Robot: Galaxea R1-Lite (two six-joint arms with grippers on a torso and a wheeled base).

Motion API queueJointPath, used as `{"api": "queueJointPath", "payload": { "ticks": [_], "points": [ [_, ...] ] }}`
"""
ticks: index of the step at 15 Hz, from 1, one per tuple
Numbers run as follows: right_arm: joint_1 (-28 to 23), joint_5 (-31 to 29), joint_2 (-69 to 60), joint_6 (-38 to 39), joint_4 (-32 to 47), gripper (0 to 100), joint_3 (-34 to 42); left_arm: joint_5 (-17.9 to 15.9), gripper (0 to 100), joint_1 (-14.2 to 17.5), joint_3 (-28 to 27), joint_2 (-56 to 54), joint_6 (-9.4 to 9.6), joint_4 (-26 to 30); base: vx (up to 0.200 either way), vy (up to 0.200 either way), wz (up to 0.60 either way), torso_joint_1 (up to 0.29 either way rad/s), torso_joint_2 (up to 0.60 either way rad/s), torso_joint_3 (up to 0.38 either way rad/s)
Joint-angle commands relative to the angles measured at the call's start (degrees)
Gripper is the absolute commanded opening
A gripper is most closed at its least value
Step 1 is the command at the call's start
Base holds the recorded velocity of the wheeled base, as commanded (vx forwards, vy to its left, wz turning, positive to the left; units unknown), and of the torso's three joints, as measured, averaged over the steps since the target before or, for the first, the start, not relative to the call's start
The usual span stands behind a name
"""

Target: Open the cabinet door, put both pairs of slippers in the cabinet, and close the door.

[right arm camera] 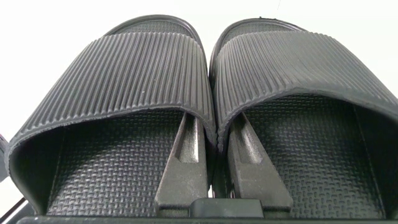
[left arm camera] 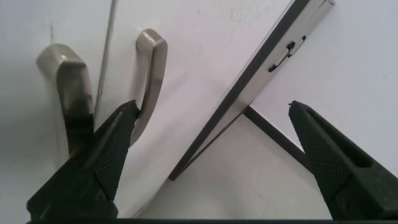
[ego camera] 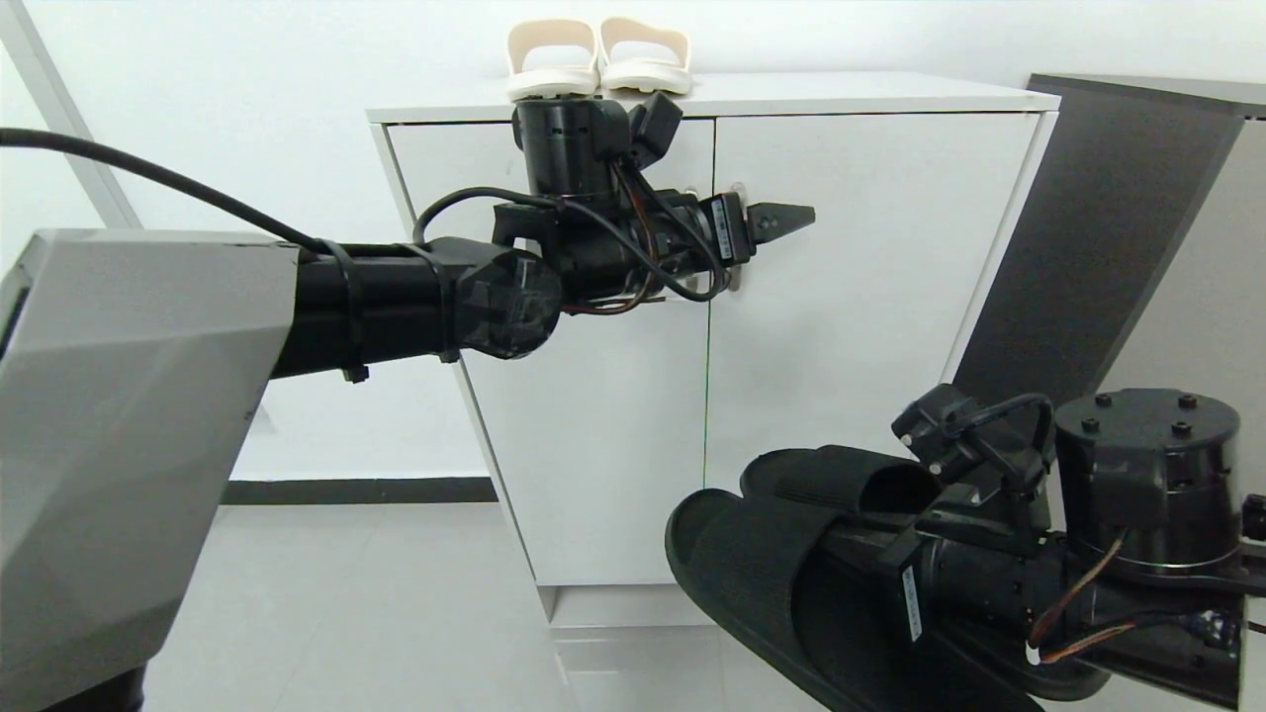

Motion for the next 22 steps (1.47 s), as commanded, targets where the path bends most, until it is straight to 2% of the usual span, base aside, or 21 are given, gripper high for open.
{"api": "queueJointPath", "payload": {
  "ticks": [1, 3, 4, 7, 11, 15, 17, 22],
  "points": [
    [0.0, 0.0, 0.4, 0.0, 0.0, 0, 0.0, 0.0, 100, 0.0, -1.4, 1.1, -0.03, 0.7, 0.000, 0.000, 0.00, 0.000, 0.00, 0.000],
    [0.0, 0.1, 0.4, 0.0, 0.0, 0, 0.0, 0.0, 100, 0.0, -2.0, 1.3, 0.05, 0.8, 0.000, 0.000, 0.00, 0.000, 0.00, 0.000],
    [0.0, 0.0, 0.4, 0.0, 0.0, 0, 0.0, 0.0, 0, 0.0, -2.0, 1.2, -0.03, 0.8, 0.000, 0.000, 0.00, 0.000, 0.00, 0.000],
    [0.0, 0.1, 0.4, 0.0, 0.1, 0, 0.5, 0.0, 0, -0.1, -0.2, -0.5, 0.14, 0.7, 0.000, 0.000, 0.00, 0.000, 0.00, 0.000],
    [0.0, 1.9, -0.2, 0.0, 0.0, 0, 1.0, 0.0, 0, -0.6, 6.5, -5.4, 0.58, 0.2, 0.000, 0.000, 0.00, 0.000, 0.00, 0.000],
    [0.2, 3.3, -0.7, 0.0, 0.1, 0, 1.5, 0.0, 0, -1.0, 16.7, -10.3, 0.49, -5.3, 0.000, 0.000, 0.00, 0.000, 0.00, 0.000],
    [0.3, 6.8, -1.5, 0.0, 0.1, 0, 2.5, 0.0, 0, -1.1, 24.7, -15.1, 0.49, -9.5, 0.000, 0.000, 0.00, 0.000, 0.00, 0.000],
    [0.3, 8.3, -0.6, -0.1, 0.1, 0, 3.0, 0.0, 0, -3.5, 32.1, -22.0, 0.58, -10.0, 0.000, 0.000, 0.00, 0.000, 0.00, 0.000]
  ]
}}
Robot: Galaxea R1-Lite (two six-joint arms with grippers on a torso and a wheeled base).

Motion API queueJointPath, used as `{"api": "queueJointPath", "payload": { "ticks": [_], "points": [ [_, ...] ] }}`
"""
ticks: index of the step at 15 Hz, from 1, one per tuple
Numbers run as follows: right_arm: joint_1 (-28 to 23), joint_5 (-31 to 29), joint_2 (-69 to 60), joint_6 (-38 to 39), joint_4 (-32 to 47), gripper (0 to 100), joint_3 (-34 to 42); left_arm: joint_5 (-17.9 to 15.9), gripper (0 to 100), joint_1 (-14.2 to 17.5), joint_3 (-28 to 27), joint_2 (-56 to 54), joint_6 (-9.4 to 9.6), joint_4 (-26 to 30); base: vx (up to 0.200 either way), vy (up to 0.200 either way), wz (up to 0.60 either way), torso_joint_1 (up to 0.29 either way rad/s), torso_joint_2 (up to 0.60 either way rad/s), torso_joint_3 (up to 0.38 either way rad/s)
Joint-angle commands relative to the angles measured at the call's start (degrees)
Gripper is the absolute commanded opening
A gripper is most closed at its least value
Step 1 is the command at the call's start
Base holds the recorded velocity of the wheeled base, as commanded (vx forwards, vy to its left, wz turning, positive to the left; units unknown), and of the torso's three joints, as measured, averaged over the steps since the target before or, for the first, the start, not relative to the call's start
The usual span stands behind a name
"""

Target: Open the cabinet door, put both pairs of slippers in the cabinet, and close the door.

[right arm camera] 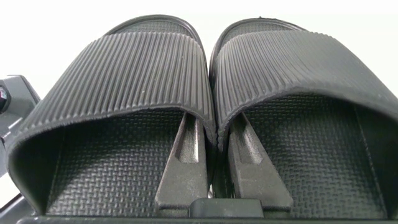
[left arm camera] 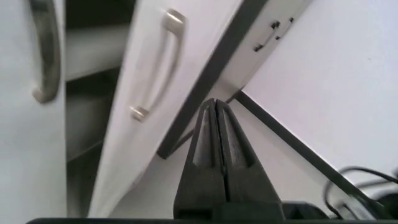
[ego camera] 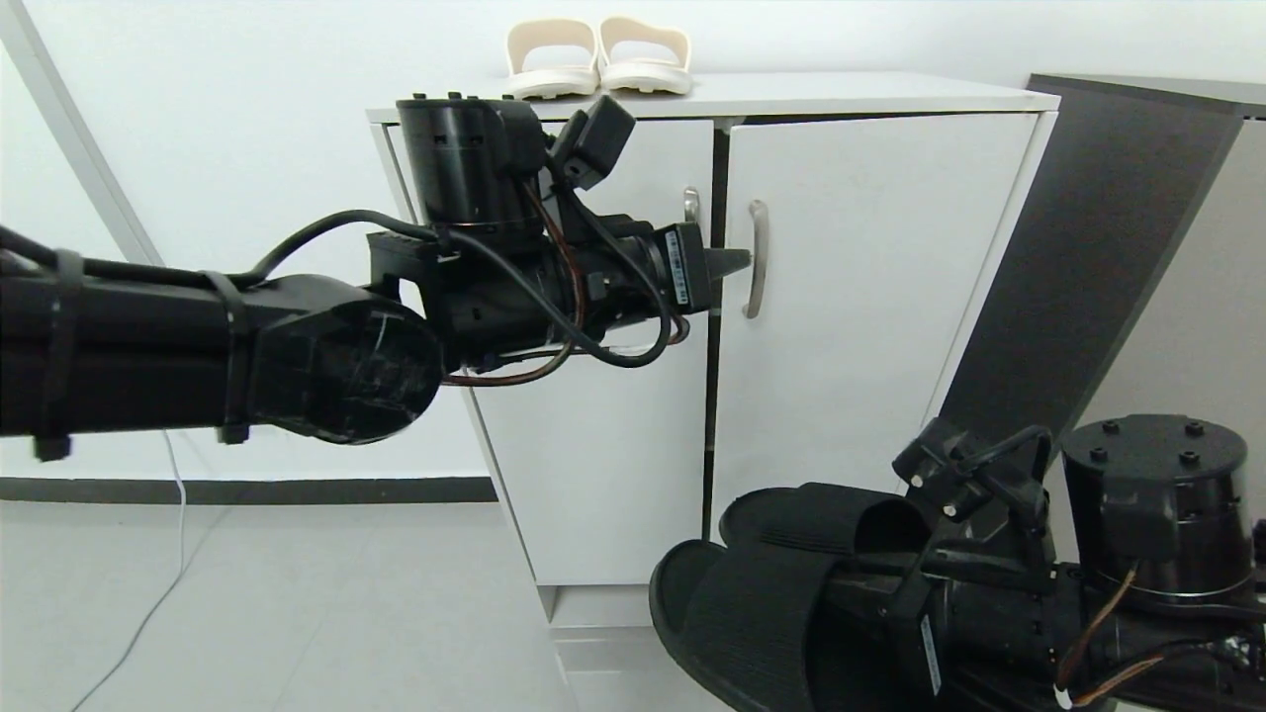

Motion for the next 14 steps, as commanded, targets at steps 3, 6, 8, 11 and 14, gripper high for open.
{"api": "queueJointPath", "payload": {
  "ticks": [3, 6, 8, 11, 14],
  "points": [
    [0.0, 0.0, 0.4, 0.0, 0.0, 0, 0.0, 0.1, 0, -2.0, 5.0, -5.7, 0.23, -0.1, 0.000, 0.000, 0.00, 0.000, 0.00, 0.000],
    [0.0, 0.0, 0.4, -0.4, -0.1, 0, 0.6, 0.1, 0, -2.1, 10.8, -8.5, 2.52, -1.8, 0.000, 0.000, 0.00, 0.000, 0.00, 0.000],
    [0.0, 0.0, 0.3, -1.5, -0.2, 0, 0.8, 0.1, 0, -2.1, 15.1, -10.5, 2.43, -5.0, 0.000, 0.000, 0.00, 0.000, 0.00, 0.000],
    [0.0, 0.1, 0.3, -2.6, -0.2, 0, 1.2, 0.4, 0, -0.5, 13.0, -8.3, 1.90, -5.4, 0.000, 0.000, 0.00, 0.000, 0.00, 0.000],
    [0.0, 0.1, 0.0, -2.6, -0.2, 0, 1.2, 0.3, 0, -0.1, 5.8, -2.3, 1.90, -5.4, 0.000, 0.000, 0.00, 0.000, 0.00, 0.000]
  ]
}}
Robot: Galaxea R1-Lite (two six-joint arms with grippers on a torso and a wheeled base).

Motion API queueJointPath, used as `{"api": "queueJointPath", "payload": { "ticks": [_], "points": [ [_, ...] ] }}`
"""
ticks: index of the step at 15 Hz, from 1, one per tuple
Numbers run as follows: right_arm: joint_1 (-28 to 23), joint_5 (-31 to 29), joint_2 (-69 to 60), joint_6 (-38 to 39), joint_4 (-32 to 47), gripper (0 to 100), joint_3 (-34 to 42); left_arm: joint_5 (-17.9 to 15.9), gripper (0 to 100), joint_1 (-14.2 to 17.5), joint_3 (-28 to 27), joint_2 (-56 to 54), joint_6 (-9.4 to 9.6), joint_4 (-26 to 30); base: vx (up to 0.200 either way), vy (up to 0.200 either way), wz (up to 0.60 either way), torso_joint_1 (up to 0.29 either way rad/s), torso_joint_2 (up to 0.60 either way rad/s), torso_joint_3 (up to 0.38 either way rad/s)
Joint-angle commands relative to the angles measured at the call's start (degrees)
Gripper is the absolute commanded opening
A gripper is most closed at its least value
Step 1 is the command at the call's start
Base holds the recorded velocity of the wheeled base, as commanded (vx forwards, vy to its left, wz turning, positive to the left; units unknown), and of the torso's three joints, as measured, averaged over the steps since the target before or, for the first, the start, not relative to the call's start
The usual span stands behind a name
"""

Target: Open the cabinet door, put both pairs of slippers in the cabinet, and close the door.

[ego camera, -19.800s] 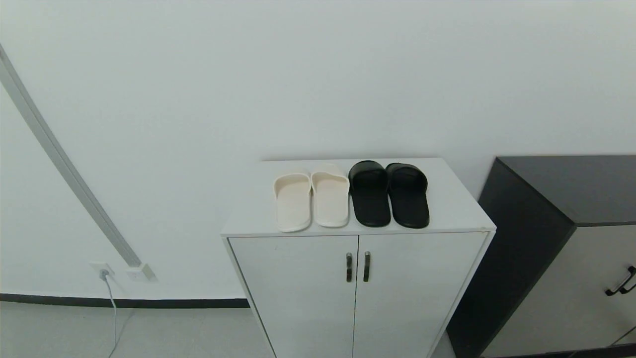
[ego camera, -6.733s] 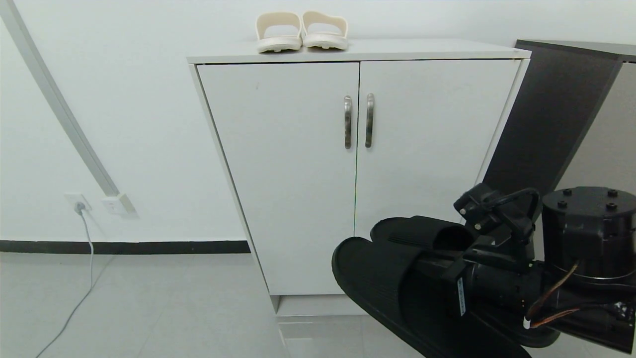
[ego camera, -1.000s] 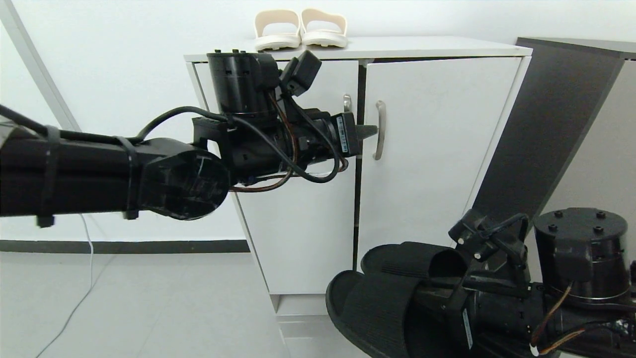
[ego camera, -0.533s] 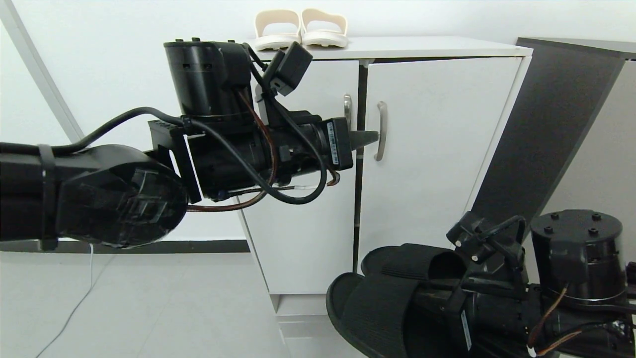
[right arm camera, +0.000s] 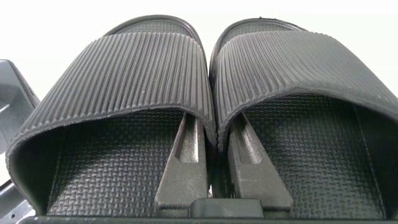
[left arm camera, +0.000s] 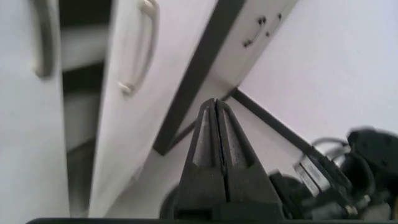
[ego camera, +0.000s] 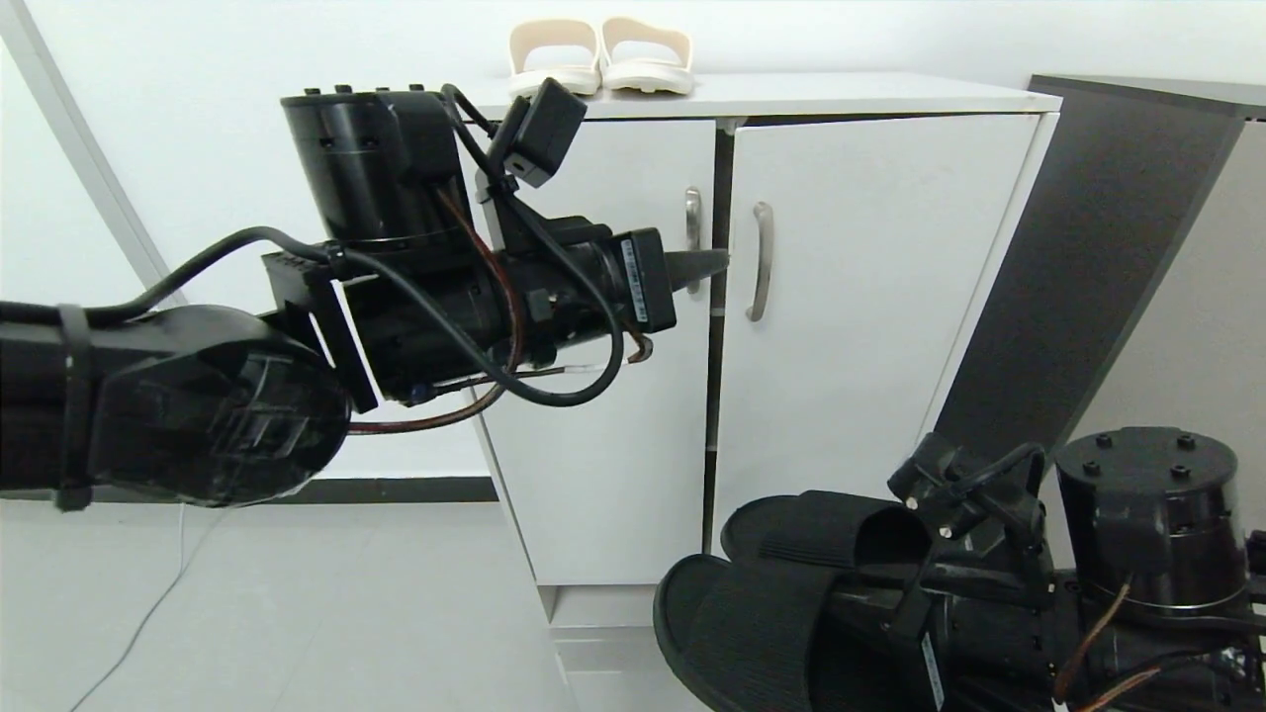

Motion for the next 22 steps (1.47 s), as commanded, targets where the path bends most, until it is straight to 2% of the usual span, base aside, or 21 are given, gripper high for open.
{"api": "queueJointPath", "payload": {
  "ticks": [1, 2, 4, 10, 15, 19, 22],
  "points": [
    [0.0, 0.0, -0.2, 0.0, 0.0, 0, 0.0, -0.1, 0, 0.2, -5.3, 5.7, -0.06, 0.0, 0.000, 0.000, 0.00, 0.000, 0.00, 0.000],
    [0.0, -0.1, -0.3, 0.0, 0.0, 0, 0.0, 0.3, 0, 0.3, -8.8, 8.3, -0.15, 0.3, 0.000, 0.000, 0.00, 0.000, 0.00, 0.000],
    [0.0, -0.1, -0.4, 0.0, 0.0, 0, 0.3, 0.9, 0, 0.3, -12.1, 11.2, -0.41, 0.5, 0.000, 0.000, 0.00, 0.000, 0.00, 0.000],
    [0.0, -0.1, -0.3, 0.0, 0.0, 0, 0.4, 1.4, 0, 1.2, -12.5, 10.9, -0.50, 0.3, 0.000, 0.000, 0.00, 0.000, 0.00, 0.000],
    [0.0, -0.1, -0.3, 0.0, 0.0, 0, 0.4, 1.4, 0, 3.7, -13.0, 10.6, -0.94, 0.3, 0.000, 0.000, 0.00, 0.000, 0.00, 0.000],
    [0.0, -0.1, -0.2, 0.0, 0.0, 0, 0.4, 1.4, 0, 4.1, -15.4, 12.4, -1.03, 0.5, 0.000, 0.000, 0.00, 0.000, 0.00, 0.000],
    [0.0, -0.1, -0.3, 0.0, 0.0, 0, 0.4, 1.4, 0, 4.3, -19.2, 14.6, -3.05, 2.6, 0.000, 0.000, 0.00, 0.000, 0.00, 0.000]
  ]
}}
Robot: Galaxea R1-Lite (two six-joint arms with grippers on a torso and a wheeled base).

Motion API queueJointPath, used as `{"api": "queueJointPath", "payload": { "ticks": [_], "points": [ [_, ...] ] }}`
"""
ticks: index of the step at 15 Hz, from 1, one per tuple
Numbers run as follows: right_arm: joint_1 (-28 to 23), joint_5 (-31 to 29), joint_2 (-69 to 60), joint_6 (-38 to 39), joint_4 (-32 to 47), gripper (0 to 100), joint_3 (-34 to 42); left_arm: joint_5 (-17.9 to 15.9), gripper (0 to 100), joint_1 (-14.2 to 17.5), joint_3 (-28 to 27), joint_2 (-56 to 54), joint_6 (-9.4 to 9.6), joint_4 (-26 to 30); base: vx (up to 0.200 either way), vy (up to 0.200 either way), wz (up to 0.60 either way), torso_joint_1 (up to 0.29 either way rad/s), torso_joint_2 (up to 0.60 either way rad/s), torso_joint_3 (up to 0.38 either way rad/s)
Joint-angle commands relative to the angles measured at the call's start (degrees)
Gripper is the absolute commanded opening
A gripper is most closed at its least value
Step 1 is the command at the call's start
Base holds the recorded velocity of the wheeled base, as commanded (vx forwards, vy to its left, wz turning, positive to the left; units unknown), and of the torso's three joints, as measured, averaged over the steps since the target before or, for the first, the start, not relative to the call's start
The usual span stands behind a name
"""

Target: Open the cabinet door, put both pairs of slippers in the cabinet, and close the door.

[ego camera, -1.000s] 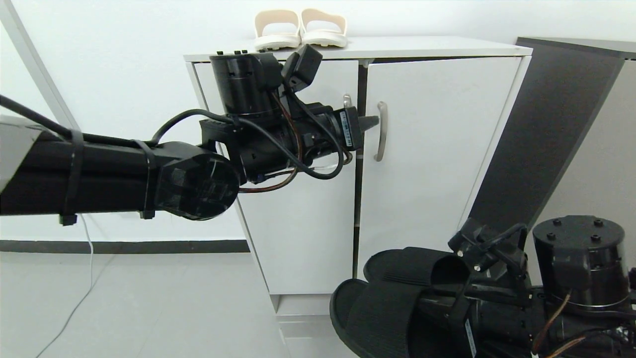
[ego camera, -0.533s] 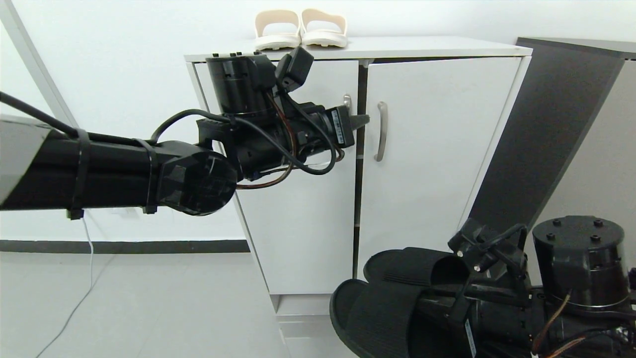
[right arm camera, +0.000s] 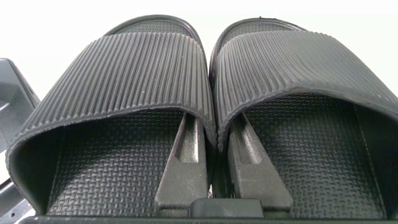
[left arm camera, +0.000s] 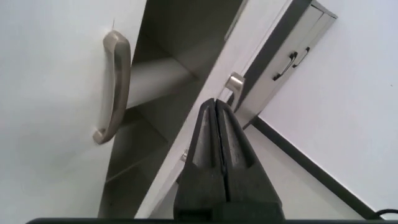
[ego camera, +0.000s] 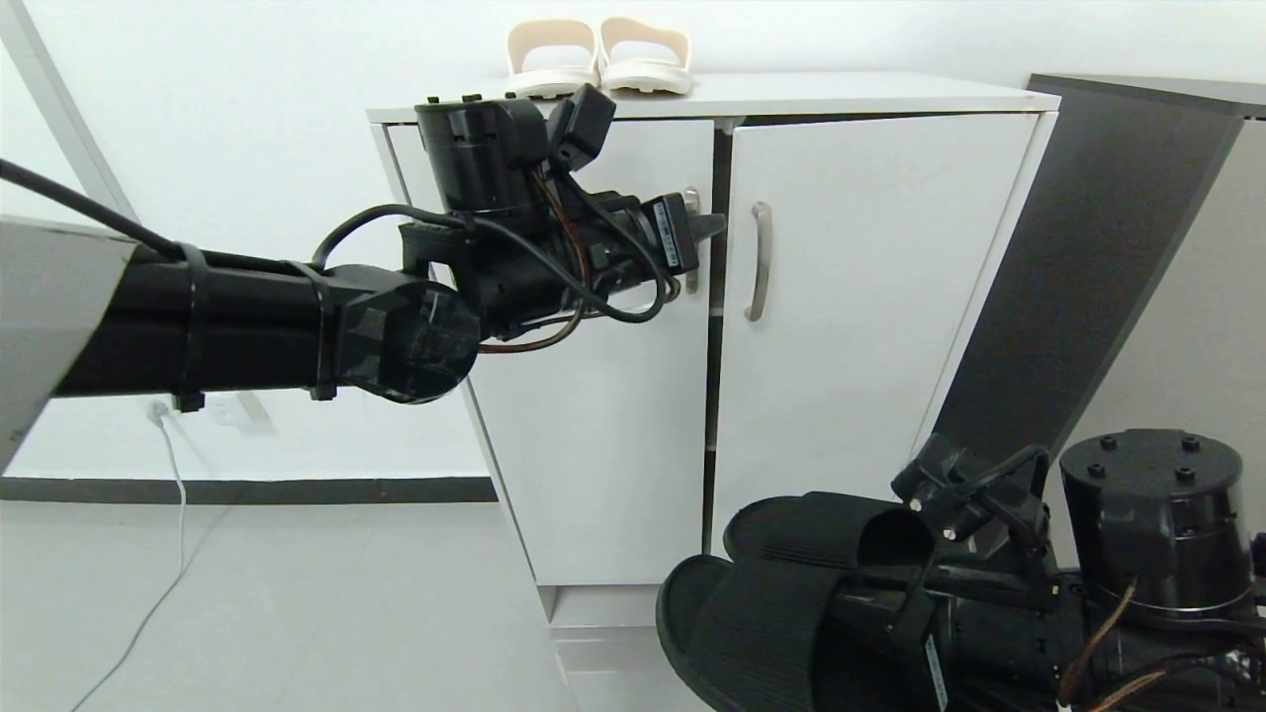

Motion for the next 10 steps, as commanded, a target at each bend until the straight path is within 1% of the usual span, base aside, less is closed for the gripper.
{"api": "queueJointPath", "payload": {
  "ticks": [1, 4, 5, 10],
  "points": [
    [0.0, 0.0, 0.0, 0.0, 0.0, 0, 0.0, 0.0, 0, 0.4, -2.1, 1.6, -0.70, 0.5, 0.000, 0.000, 0.00, 0.000, 0.00, 0.000],
    [0.0, 0.0, 0.0, -0.1, 0.0, 0, 0.0, 0.0, 0, 0.6, -5.0, 3.0, -0.87, 1.7, 0.000, 0.000, 0.00, 0.000, 0.00, 0.000],
    [0.0, 0.0, 0.0, -0.1, 0.0, 0, 0.0, 0.0, 0, 0.7, -6.7, 3.9, -0.96, 2.9, 0.000, 0.000, 0.00, 0.000, 0.00, 0.000],
    [0.1, 0.1, 0.1, -0.1, 0.1, 0, 0.1, 0.0, 0, 0.7, -12.3, 8.2, -1.05, 4.6, 0.000, 0.000, 0.00, 0.000, 0.00, 0.000]
  ]
}}
